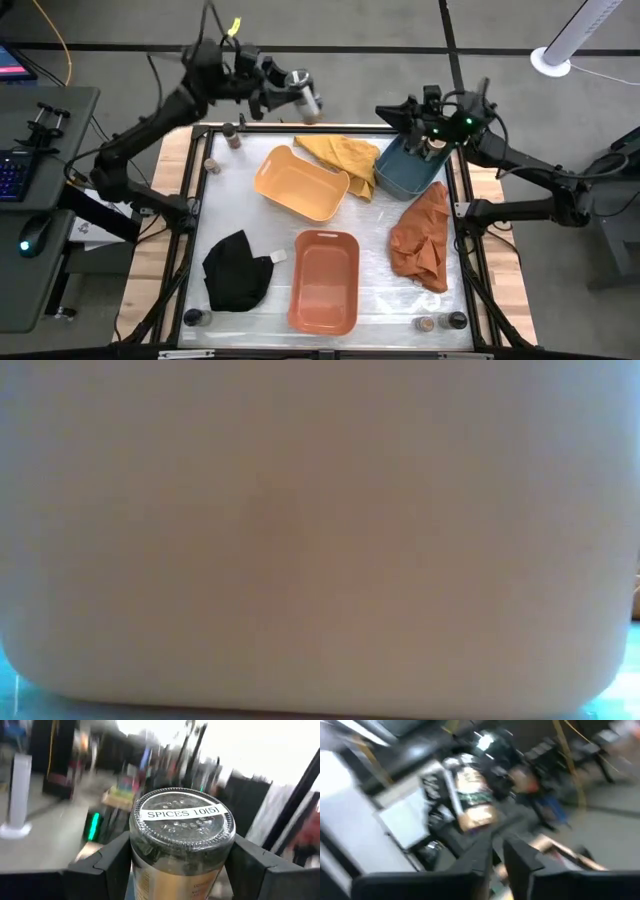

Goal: Sort spices by type
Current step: Put the gold seasoning bottle into the blue bin

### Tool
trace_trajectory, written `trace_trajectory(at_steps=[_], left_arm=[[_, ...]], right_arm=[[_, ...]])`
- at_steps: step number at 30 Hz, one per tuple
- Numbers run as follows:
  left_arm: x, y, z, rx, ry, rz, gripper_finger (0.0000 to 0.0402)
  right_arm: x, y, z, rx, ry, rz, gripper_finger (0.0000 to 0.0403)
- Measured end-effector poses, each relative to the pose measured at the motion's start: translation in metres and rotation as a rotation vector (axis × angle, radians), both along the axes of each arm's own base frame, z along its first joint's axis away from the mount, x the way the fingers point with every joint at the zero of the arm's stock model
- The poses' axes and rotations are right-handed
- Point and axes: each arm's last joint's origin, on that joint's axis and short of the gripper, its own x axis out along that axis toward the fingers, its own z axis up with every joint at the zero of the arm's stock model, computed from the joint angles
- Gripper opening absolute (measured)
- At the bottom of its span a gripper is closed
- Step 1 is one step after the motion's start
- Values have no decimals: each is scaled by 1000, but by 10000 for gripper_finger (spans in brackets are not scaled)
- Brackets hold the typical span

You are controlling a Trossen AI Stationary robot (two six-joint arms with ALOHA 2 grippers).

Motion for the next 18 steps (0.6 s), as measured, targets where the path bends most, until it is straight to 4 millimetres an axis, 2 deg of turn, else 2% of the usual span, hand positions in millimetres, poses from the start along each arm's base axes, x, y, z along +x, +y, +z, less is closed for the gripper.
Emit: trace_trajectory(at_steps=[3,6,8,10,13,18], left_arm=[[11,-16,6,-23,-242,59,230],[12,-22,18,-60,-483,148,230],[14,-23,22,-70,-582,170,230],[18,-23,20,-95,-627,159,230],[29,-24,14,-136,-624,126,230],[48,-26,2,-183,-608,97,230]], right_arm=[[5,16,11,-86,-101,13,120],[7,30,22,-141,-221,-7,199],[6,37,29,-131,-299,-41,250],[7,40,32,-44,-373,-89,297],[14,37,37,105,-424,-101,345],[45,30,54,198,-441,-38,370]])
